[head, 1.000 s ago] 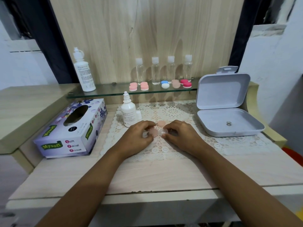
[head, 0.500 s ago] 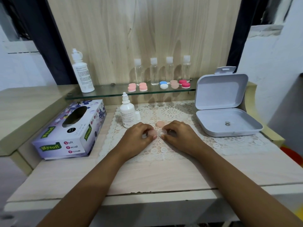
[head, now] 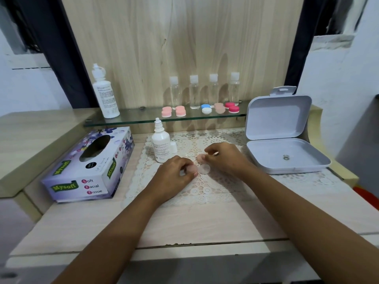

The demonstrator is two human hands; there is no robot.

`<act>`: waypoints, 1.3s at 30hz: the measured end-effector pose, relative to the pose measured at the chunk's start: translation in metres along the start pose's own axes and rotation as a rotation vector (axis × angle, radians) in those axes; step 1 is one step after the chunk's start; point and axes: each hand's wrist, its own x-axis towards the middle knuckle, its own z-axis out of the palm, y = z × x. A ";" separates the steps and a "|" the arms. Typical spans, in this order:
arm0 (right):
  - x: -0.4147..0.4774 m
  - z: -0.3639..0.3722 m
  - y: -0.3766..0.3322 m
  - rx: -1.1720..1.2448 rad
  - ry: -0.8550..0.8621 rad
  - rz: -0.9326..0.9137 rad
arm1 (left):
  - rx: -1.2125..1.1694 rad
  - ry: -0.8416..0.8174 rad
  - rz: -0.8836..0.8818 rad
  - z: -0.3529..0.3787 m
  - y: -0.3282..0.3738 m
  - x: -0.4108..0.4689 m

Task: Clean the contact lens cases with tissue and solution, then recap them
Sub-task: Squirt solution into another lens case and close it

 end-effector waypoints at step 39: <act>-0.028 0.005 0.008 -0.093 0.011 -0.225 | 0.009 0.008 0.028 -0.001 0.001 0.001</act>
